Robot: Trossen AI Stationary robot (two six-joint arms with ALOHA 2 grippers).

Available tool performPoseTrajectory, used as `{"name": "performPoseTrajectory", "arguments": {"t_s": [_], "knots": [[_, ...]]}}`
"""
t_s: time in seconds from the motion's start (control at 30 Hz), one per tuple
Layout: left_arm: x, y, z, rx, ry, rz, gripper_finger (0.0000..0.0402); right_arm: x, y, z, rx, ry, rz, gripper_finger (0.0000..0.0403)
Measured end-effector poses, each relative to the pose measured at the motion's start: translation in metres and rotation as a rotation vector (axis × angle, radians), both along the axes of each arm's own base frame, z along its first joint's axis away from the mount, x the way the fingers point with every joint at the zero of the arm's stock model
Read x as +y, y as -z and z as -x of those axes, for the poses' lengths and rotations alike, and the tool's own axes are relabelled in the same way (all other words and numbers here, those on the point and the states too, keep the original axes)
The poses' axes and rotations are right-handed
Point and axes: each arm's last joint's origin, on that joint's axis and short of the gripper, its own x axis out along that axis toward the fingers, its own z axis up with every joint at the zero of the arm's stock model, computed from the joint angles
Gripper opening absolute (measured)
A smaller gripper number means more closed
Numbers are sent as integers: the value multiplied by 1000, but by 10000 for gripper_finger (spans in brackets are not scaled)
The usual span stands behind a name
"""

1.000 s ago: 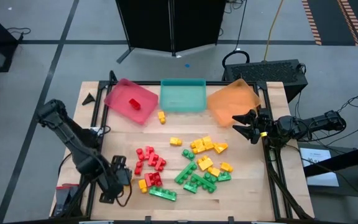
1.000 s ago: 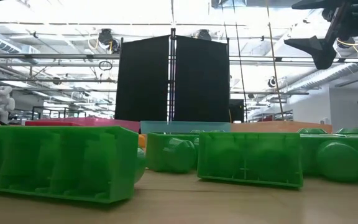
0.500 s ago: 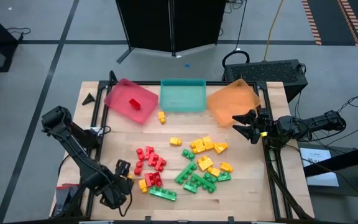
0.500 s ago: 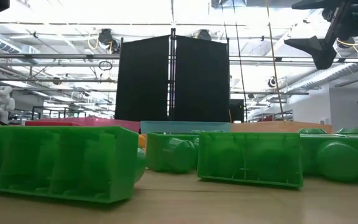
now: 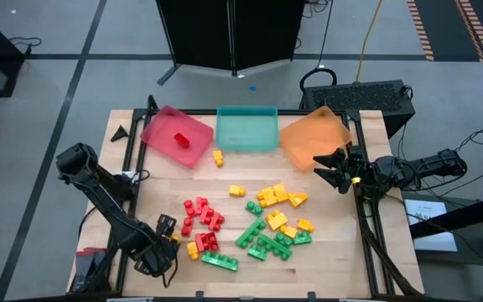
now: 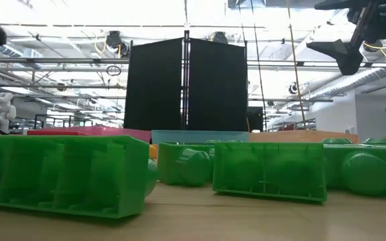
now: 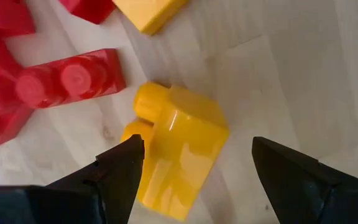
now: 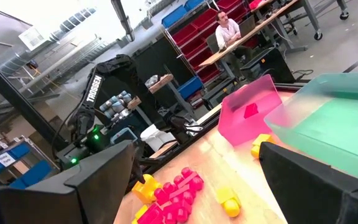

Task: Sort blocks
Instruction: Put the yellow game piece into the orange bin

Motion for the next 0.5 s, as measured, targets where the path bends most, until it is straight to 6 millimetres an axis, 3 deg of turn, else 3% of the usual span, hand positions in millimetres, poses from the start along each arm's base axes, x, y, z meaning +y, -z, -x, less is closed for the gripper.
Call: {"name": "performPoseTrajectory", "arguments": {"t_s": [0.33, 0.5], "knots": [[20, 37, 2, 2, -18, -6, 301, 0, 0, 0, -7, 2, -30, 343], [25, 43, 2, 30, -17, 8, 265, 0, 0, 0, -13, 0, -55, 343]]}}
